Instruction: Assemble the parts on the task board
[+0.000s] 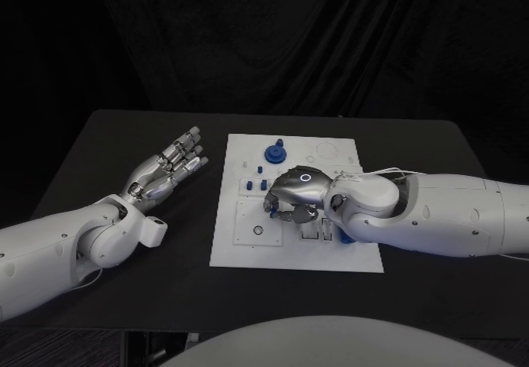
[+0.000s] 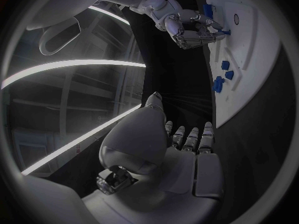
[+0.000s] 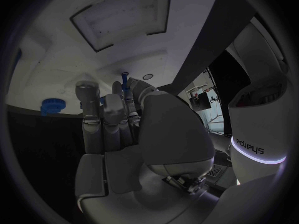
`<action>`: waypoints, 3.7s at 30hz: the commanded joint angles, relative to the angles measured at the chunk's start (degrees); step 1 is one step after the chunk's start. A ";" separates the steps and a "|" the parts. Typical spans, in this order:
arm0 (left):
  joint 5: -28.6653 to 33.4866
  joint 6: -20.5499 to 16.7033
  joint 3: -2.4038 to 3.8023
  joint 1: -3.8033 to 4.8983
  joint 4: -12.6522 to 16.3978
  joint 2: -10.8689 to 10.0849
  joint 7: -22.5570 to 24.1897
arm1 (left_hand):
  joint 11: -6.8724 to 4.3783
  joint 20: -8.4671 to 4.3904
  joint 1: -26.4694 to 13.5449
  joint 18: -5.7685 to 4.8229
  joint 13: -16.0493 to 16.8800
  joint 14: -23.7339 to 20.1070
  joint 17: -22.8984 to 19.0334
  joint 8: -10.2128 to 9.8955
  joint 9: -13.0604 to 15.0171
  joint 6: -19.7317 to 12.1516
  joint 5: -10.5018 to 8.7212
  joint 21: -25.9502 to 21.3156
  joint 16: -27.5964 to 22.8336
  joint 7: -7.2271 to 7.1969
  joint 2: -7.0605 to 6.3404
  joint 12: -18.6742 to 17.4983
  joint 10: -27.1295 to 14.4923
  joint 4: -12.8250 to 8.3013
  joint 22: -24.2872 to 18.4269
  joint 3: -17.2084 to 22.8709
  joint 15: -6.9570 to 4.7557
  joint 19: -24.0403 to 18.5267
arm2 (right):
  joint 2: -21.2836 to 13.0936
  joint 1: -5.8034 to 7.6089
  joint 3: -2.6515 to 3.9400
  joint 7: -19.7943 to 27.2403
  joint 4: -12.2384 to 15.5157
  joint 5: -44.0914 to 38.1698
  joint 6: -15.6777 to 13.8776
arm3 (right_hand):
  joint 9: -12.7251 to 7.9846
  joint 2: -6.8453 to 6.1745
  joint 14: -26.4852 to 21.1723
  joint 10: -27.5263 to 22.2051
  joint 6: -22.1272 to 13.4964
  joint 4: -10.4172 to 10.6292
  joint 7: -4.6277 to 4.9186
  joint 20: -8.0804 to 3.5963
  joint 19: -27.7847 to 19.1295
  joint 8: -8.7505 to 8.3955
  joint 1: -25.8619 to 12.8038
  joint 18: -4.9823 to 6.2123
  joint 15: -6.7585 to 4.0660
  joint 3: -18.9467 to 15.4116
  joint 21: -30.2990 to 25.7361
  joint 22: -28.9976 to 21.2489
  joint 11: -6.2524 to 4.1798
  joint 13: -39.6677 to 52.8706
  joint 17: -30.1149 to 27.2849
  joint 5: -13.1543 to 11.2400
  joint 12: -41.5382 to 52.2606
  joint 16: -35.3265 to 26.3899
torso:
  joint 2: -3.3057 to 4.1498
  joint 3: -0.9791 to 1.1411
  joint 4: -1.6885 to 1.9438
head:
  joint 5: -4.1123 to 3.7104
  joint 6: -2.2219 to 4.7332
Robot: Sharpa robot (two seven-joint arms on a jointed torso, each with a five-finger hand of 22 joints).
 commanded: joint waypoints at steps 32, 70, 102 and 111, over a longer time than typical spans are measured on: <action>0.24 1.47 0.05 -0.75 -0.18 0.14 5.80 | 0.43 0.63 0.56 -0.56 -0.12 0.08 -0.05 0.15 0.05 0.06 0.20 -0.38 -0.21 0.63 0.08 0.00 -0.17 0.08 -0.05 0.23 0.73 0.17 | 0.53 -0.73 -0.02 -0.68 -0.58 -0.47 3.28 | -2.79 -2.03 -2.81 -11.39 -10.21 -1.12 -1.35 0.61 -2.99 -4.05 -2.59 0.17 0.84 0.49 -5.44 4.17 2.55 -0.25 -2.65 -0.14 -3.14 -2.50 | -0.03 -0.05 0.00 | 0.14 -0.01; 0.25 0.92 0.05 -0.83 0.24 0.16 5.91 | 0.43 0.81 0.64 -0.49 -0.10 0.08 -0.05 0.17 0.06 0.13 0.45 -0.38 -0.21 0.80 0.08 0.02 -0.14 0.01 -0.11 0.25 0.79 0.17 | -14.04 8.59 -0.04 -5.69 3.77 1.46 3.24 | -9.42 -3.98 2.07 -22.48 -15.94 11.30 -5.75 0.54 2.70 -3.34 -4.24 -1.27 0.59 -9.88 5.53 6.18 2.89 -1.96 0.84 0.23 2.53 4.42 | 0.05 -0.21 0.15 | -0.32 -0.01; 0.25 1.49 0.05 -0.85 0.00 0.44 5.82 | 0.46 1.23 0.90 -0.36 -0.12 0.08 -0.05 0.15 0.05 0.05 0.64 -0.39 -0.21 0.91 0.29 0.00 -0.19 -0.16 -0.16 0.42 0.98 0.16 | -13.19 4.84 -0.05 -4.26 0.99 1.40 4.73 | -9.20 -2.18 4.68 -11.66 -7.42 10.01 -2.56 0.39 5.48 -1.55 -2.83 -3.03 0.49 -9.09 19.47 8.56 1.51 -2.42 7.76 0.05 4.13 12.92 | 0.17 -0.09 0.36 | -0.40 -0.01; 0.25 1.63 0.05 -0.86 -0.11 0.53 5.70 | 0.48 1.33 0.94 -0.33 -0.12 0.08 -0.05 0.15 0.05 0.04 0.75 -0.38 -0.21 0.93 0.29 0.00 -0.20 -0.20 -0.15 0.43 1.04 0.17 | -13.13 4.62 -0.05 -4.23 0.55 1.40 5.41 | -8.22 -1.76 4.56 -9.66 -5.57 8.31 -2.42 0.40 5.23 -0.96 -1.77 -3.04 0.53 -7.80 19.85 8.55 1.28 -2.38 7.51 0.07 3.76 12.91 | 0.17 -0.06 0.39 | -0.46 -0.01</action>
